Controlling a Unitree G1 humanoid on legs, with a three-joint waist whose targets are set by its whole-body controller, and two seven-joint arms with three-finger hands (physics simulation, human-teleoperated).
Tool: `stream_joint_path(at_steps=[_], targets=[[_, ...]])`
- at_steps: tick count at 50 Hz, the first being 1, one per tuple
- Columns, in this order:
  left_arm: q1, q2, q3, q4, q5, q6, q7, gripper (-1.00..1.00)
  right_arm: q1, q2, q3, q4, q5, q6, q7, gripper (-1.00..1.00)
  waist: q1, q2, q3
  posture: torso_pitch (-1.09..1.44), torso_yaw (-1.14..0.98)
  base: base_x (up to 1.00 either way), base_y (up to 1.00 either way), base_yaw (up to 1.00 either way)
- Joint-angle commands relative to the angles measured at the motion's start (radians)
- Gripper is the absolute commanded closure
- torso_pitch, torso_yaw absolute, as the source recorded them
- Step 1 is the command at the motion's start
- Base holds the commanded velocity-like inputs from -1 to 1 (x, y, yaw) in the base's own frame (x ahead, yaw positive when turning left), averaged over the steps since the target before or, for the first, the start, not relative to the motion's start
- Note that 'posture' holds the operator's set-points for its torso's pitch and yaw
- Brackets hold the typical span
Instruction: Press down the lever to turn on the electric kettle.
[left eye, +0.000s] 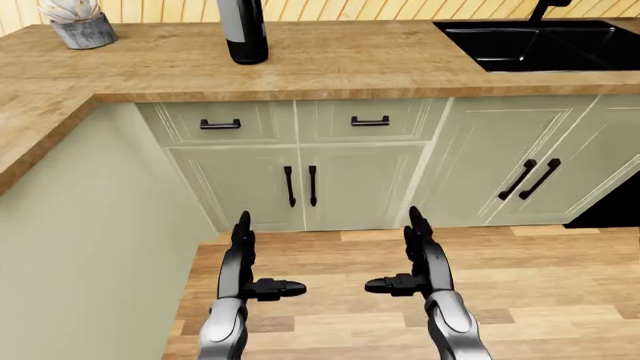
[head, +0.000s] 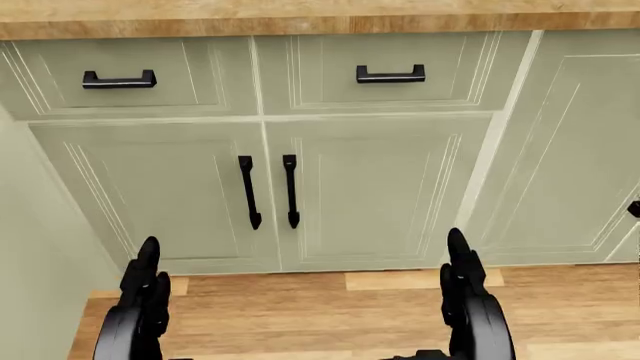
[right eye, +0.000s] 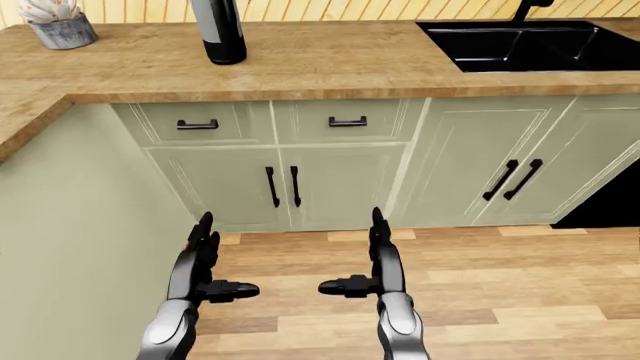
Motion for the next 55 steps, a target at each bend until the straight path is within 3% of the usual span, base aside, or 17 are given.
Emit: stream_joint_path(at_steps=[1, 3, 4, 5, 7, 8, 21, 24, 34, 45, 46, 48, 51, 53, 55], targets=[[-0.026, 0.003, -0.007, -0.120, -0.001, -0.030, -0.005, -1.00, -0.032, -0.001, 0.006, -0.092, -0.010, -0.052, -0.010, -1.00, -0.002, -0.008, -0.001, 0.00, 0.00, 0.00, 0.00, 0.00], [-0.016, 0.004, -0.009, -0.152, 0.009, -0.014, -0.006, -1.00, -0.024, 0.001, 0.013, -0.129, -0.015, -0.036, -0.010, -1.00, 0.007, 0.000, -0.063, 0.00, 0.00, 0.00, 0.00, 0.00], [-0.017, 0.005, -0.009, -0.161, 0.013, -0.008, -0.005, -1.00, -0.024, 0.001, 0.017, -0.144, -0.024, -0.030, -0.013, -1.00, 0.008, -0.001, -0.053, 0.00, 0.00, 0.00, 0.00, 0.00], [-0.016, 0.004, -0.009, -0.169, 0.016, -0.003, -0.005, -1.00, -0.025, 0.001, 0.017, -0.149, -0.029, -0.023, -0.017, -1.00, 0.006, -0.008, -0.019, 0.00, 0.00, 0.00, 0.00, 0.00], [-0.005, -0.002, -0.011, -0.180, 0.012, -0.017, -0.008, -1.00, -0.032, 0.002, 0.027, -0.192, -0.053, -0.010, -0.029, -1.00, 0.008, -0.007, -0.070, 0.00, 0.00, 0.00, 0.00, 0.00], [-0.004, -0.002, -0.012, -0.189, 0.012, -0.012, -0.009, -1.00, -0.040, 0.002, 0.034, -0.219, -0.068, 0.009, -0.033, -1.00, 0.009, -0.007, -0.075, 0.00, 0.00, 0.00, 0.00, 0.00], [-0.080, 0.005, -0.030, -0.409, 0.057, 0.213, -0.015, -1.00, -0.104, -0.005, 0.031, -0.424, -0.103, 0.186, -0.009, -1.00, 0.009, -0.004, -0.092, 0.00, 0.00, 0.00, 0.00, 0.00], [-0.090, 0.006, -0.029, -0.427, 0.062, 0.230, -0.021, -1.00, -0.115, -0.009, 0.029, -0.478, -0.117, 0.228, -0.003, -1.00, 0.010, -0.004, -0.095, 0.00, 0.00, 0.00, 0.00, 0.00], [-0.174, 0.026, 0.001, -0.667, 0.067, 0.467, -0.039, -1.00, -0.206, -0.034, -0.009, -0.613, -0.126, 0.358, 0.018, -1.00, 0.008, -0.004, -0.086, 0.00, 0.00, 0.00, 0.00, 0.00], [-0.187, 0.045, 0.033, -0.773, 0.077, 0.543, -0.054, -1.00, -0.227, -0.043, -0.007, -0.607, -0.193, 0.380, 0.020, -1.00, 0.009, -0.003, -0.080, 0.00, 0.00, 0.00, 0.00, 0.00], [-0.198, 0.046, 0.041, -0.784, 0.070, 0.558, -0.054, -1.00, -0.228, -0.045, -0.010, -0.615, -0.195, 0.388, 0.024, -1.00, 0.007, 0.005, -0.094, 0.00, 0.00, 0.00, 0.17, 0.00], [-0.203, 0.049, 0.043, -0.790, 0.069, 0.565, -0.053, -1.00, -0.232, -0.044, -0.009, -0.618, -0.200, 0.395, 0.024, -1.00, 0.005, 0.000, -0.073, 0.00, 0.00, 0.00, 0.20, 0.00], [-0.206, 0.055, 0.050, -0.816, 0.067, 0.585, -0.056, -1.00, -0.240, -0.038, 0.000, -0.609, -0.206, 0.400, 0.025, -1.00, -0.001, -0.018, -0.071, 0.00, 0.00, 0.00, 0.36, 0.00], [-0.219, 0.066, 0.061, -0.844, 0.068, 0.615, -0.057, -1.00, -0.234, -0.036, 0.000, -0.626, -0.209, 0.411, 0.025, -1.00, -0.003, -0.015, -0.074, 0.00, 0.00, 0.00, 0.37, 0.00], [-0.216, 0.064, 0.052, -0.851, 0.074, 0.616, -0.056, -1.00, -0.229, -0.034, -0.002, -0.608, -0.203, 0.393, 0.023, -1.00, -0.006, 0.005, -0.065, 0.00, 0.00, 0.00, 0.37, 0.00]])
